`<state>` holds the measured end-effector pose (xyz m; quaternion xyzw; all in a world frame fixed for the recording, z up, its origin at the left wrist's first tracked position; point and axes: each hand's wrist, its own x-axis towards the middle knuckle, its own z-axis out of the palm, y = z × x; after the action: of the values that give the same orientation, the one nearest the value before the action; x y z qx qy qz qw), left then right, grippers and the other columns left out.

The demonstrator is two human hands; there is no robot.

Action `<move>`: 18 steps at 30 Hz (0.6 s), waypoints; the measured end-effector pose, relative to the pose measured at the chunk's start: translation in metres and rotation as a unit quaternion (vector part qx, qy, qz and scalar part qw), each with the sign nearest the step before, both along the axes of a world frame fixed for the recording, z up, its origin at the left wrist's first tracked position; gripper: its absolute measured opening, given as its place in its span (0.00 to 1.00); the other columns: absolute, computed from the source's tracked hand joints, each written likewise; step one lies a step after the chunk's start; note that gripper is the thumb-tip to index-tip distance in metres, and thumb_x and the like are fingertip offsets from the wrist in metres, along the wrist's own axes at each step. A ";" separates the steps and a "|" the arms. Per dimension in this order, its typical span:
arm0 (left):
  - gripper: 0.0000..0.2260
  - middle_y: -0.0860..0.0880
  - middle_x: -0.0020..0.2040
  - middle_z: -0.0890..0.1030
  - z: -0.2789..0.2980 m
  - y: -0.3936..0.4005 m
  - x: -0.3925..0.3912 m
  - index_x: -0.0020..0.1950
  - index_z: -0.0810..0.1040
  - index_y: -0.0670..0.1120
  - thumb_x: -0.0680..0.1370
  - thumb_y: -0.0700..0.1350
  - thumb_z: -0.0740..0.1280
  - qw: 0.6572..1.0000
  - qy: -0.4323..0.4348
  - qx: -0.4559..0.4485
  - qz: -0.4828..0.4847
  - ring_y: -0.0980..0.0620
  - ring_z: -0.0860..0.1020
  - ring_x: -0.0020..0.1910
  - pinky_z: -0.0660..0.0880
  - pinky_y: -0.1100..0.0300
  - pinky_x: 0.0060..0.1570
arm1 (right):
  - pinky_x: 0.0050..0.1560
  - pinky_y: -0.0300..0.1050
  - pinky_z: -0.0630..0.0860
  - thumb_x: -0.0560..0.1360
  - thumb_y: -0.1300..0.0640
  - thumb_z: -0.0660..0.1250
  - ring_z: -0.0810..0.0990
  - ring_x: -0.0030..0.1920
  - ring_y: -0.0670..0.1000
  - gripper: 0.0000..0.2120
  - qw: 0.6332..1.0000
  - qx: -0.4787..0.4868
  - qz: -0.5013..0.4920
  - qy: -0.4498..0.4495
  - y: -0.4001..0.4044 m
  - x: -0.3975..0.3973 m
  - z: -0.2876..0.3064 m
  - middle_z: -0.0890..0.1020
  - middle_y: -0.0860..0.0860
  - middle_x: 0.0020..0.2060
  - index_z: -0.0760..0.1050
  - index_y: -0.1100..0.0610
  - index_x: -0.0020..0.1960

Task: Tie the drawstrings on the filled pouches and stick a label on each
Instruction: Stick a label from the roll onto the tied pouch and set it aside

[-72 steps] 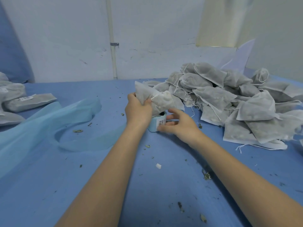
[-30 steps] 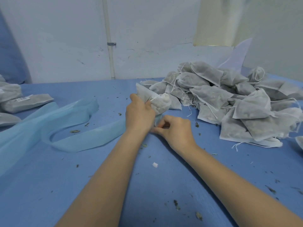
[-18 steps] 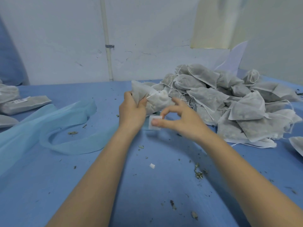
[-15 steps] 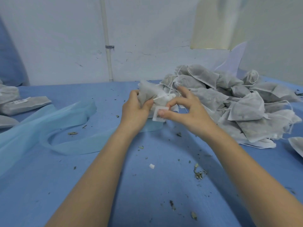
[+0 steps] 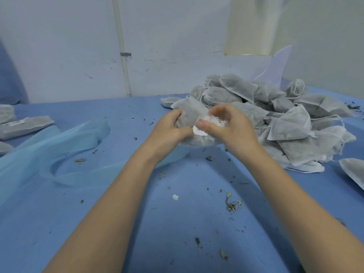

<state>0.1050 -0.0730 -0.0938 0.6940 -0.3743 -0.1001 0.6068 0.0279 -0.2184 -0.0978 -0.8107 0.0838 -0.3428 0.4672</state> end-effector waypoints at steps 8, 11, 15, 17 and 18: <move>0.16 0.53 0.45 0.83 -0.009 -0.011 -0.003 0.51 0.77 0.48 0.67 0.37 0.76 1.000 0.001 -0.018 0.024 0.56 0.81 0.45 0.77 0.61 0.45 | 0.42 0.41 0.72 0.69 0.49 0.75 0.78 0.38 0.43 0.06 0.997 0.067 0.033 -0.019 0.003 -0.002 0.001 0.82 0.43 0.34 0.82 0.51 0.40; 0.16 0.53 0.42 0.83 -0.007 -0.011 -0.005 0.49 0.78 0.47 0.66 0.34 0.76 0.999 0.020 -0.035 0.016 0.57 0.82 0.41 0.78 0.64 0.41 | 0.38 0.40 0.71 0.68 0.49 0.76 0.76 0.33 0.42 0.07 0.995 0.093 0.003 -0.042 0.004 0.002 -0.001 0.80 0.41 0.28 0.81 0.48 0.35; 0.18 0.45 0.46 0.84 -0.005 -0.014 -0.009 0.52 0.79 0.40 0.64 0.40 0.76 0.996 0.066 -0.051 0.039 0.47 0.82 0.45 0.79 0.53 0.47 | 0.43 0.44 0.75 0.71 0.49 0.74 0.78 0.36 0.41 0.05 0.997 0.075 0.017 -0.031 0.004 0.001 -0.002 0.82 0.41 0.32 0.83 0.48 0.39; 0.16 0.44 0.44 0.83 -0.003 -0.016 -0.011 0.51 0.79 0.38 0.67 0.46 0.73 0.988 0.122 -0.076 0.064 0.46 0.81 0.44 0.78 0.48 0.51 | 0.49 0.47 0.77 0.71 0.49 0.73 0.82 0.45 0.45 0.09 0.993 0.097 0.061 0.004 0.003 0.000 -0.006 0.84 0.44 0.43 0.82 0.49 0.50; 0.13 0.43 0.43 0.82 -0.002 -0.018 -0.011 0.49 0.80 0.38 0.70 0.46 0.72 0.983 0.139 -0.088 0.081 0.46 0.81 0.42 0.78 0.45 0.52 | 0.50 0.45 0.77 0.69 0.48 0.74 0.82 0.49 0.45 0.18 0.991 0.115 0.070 0.021 0.001 0.000 -0.008 0.83 0.44 0.48 0.78 0.47 0.58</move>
<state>0.0937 -0.0908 -0.0963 0.6450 -0.2363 -0.1126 0.7180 0.0275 -0.2170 -0.1060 -0.7625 0.0754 -0.2804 0.5781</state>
